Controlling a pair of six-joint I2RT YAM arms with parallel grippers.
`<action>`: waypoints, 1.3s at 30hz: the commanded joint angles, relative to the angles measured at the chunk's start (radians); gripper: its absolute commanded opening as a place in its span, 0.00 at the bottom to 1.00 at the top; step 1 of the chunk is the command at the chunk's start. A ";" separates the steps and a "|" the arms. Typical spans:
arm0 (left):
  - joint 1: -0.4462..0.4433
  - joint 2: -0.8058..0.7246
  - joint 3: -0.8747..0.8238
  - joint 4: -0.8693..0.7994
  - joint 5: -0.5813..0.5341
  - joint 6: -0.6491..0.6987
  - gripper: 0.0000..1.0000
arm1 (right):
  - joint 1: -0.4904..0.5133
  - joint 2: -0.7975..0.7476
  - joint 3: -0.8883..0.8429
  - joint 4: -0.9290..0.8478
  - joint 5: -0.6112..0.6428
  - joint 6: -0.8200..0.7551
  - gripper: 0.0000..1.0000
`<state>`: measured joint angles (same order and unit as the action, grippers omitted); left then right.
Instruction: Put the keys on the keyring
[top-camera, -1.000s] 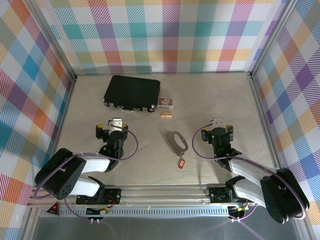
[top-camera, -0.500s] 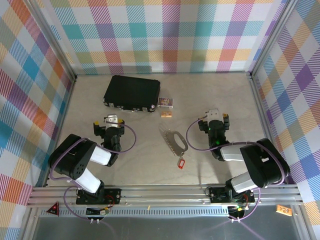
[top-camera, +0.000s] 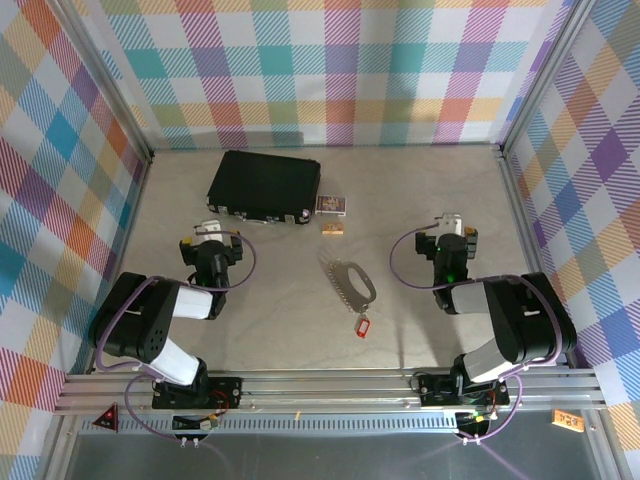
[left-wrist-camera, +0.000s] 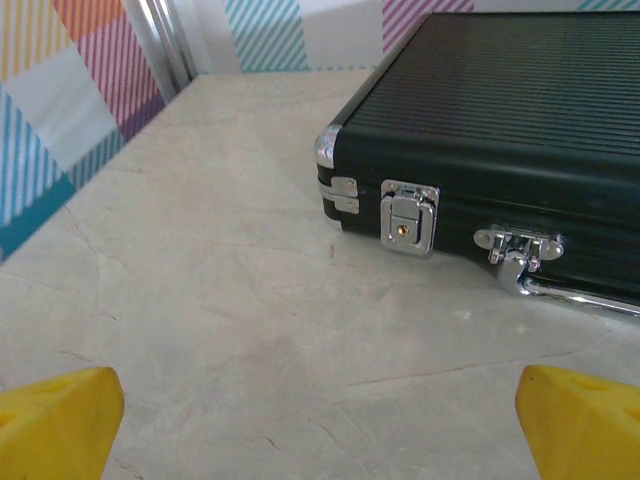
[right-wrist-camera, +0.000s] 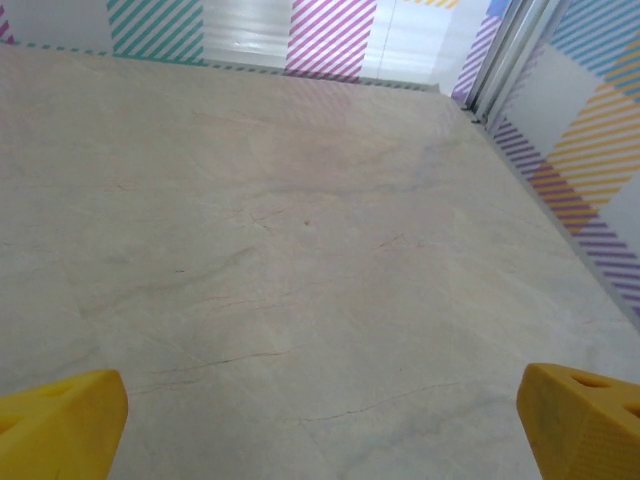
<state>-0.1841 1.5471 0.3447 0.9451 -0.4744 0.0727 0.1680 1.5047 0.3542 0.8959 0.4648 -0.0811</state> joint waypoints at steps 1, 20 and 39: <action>0.038 0.043 0.009 0.055 0.112 -0.039 1.00 | -0.044 -0.028 0.029 -0.042 -0.107 0.093 0.99; 0.060 0.041 0.040 -0.020 0.148 -0.060 1.00 | -0.124 0.040 0.033 0.001 -0.284 0.124 0.99; 0.061 0.041 0.040 -0.019 0.150 -0.060 1.00 | -0.125 0.034 0.033 -0.014 -0.284 0.123 0.99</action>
<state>-0.1337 1.5833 0.3714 0.9173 -0.3302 0.0219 0.0460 1.5398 0.3897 0.8379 0.1963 0.0307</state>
